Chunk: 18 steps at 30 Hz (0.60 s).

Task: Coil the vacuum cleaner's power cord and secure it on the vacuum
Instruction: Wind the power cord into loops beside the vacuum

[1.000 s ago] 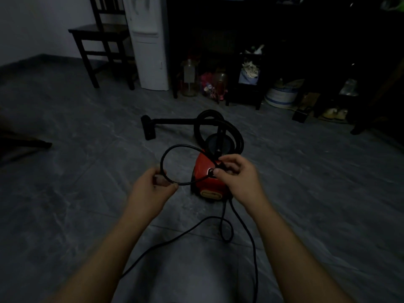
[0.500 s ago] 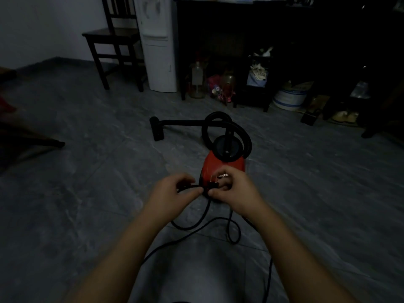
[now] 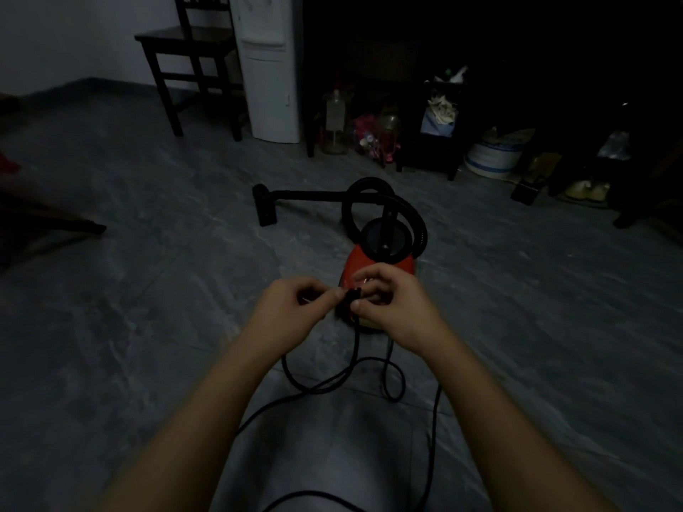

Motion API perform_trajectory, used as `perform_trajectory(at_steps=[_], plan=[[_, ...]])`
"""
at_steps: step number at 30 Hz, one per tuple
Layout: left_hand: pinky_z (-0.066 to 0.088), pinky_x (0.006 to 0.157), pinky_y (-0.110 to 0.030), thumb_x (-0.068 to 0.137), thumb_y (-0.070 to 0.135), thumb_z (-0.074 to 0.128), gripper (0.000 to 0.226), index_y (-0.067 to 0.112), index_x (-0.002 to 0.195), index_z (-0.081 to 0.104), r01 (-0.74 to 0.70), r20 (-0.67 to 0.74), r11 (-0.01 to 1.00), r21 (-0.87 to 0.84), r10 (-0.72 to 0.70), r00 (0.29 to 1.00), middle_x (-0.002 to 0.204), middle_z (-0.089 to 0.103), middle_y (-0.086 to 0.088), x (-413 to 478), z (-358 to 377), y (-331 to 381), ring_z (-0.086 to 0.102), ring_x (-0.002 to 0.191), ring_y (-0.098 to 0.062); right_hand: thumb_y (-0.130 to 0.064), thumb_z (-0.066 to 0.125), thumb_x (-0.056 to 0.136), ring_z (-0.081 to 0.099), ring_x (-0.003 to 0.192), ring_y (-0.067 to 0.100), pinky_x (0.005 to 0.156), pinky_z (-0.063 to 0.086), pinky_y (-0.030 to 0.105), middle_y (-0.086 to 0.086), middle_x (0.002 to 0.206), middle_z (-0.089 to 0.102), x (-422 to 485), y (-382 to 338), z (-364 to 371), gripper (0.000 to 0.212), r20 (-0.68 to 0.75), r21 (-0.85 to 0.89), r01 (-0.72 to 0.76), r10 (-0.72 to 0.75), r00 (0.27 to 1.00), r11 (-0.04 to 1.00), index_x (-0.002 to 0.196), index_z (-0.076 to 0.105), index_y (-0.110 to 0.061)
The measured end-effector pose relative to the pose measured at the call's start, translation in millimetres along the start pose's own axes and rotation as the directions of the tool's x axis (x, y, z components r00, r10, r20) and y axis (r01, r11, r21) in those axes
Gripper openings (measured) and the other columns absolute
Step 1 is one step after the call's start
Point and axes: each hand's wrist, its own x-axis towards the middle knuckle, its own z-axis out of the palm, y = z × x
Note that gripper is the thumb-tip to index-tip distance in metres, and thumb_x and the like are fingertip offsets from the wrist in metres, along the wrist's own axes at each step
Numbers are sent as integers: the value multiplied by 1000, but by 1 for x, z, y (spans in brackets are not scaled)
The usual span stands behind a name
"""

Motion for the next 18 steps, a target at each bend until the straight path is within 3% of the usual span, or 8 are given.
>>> perform_trajectory(at_steps=[4,8,11,14,18], plan=[[57,62,-22,85,26,75,15,17,96,69,23,49,996,-92,-18,999,77,75,-7,1,4,1,73,70,-12,-6,77,79,71,88,7,83,59,26,0,90,73,-5,4,11,45,73,-86,36,-29,997,996,117,61,-23],[48,56,-12,86,20,73,11,16,97,71,-4,59,997,-76,8,998,77,74,-6,2,4,1,69,65,-4,-13,79,77,67,83,9,75,58,24,-1,93,67,-6,6,13,53,10,-118,56,-55,998,991,120,57,-32],[47,60,-11,88,20,71,11,20,99,72,-55,124,998,-26,58,991,79,71,6,2,5,1,66,70,1,-15,81,75,66,83,14,73,58,25,0,94,66,-6,8,9,56,-11,-118,57,-59,998,991,120,55,-34],[49,61,-13,88,16,71,11,12,99,72,-61,138,998,-31,64,988,81,71,0,1,4,0,65,68,1,-16,83,74,67,83,13,75,59,27,-1,93,67,-6,8,10,56,-10,-113,55,-56,998,992,120,56,-33],[59,66,-27,86,10,73,12,3,96,70,-8,41,991,-136,14,999,88,72,-17,3,1,0,70,77,-21,-16,81,78,69,80,3,72,54,20,-4,86,70,-5,7,11,46,-33,-57,53,-55,998,997,118,60,-25]])
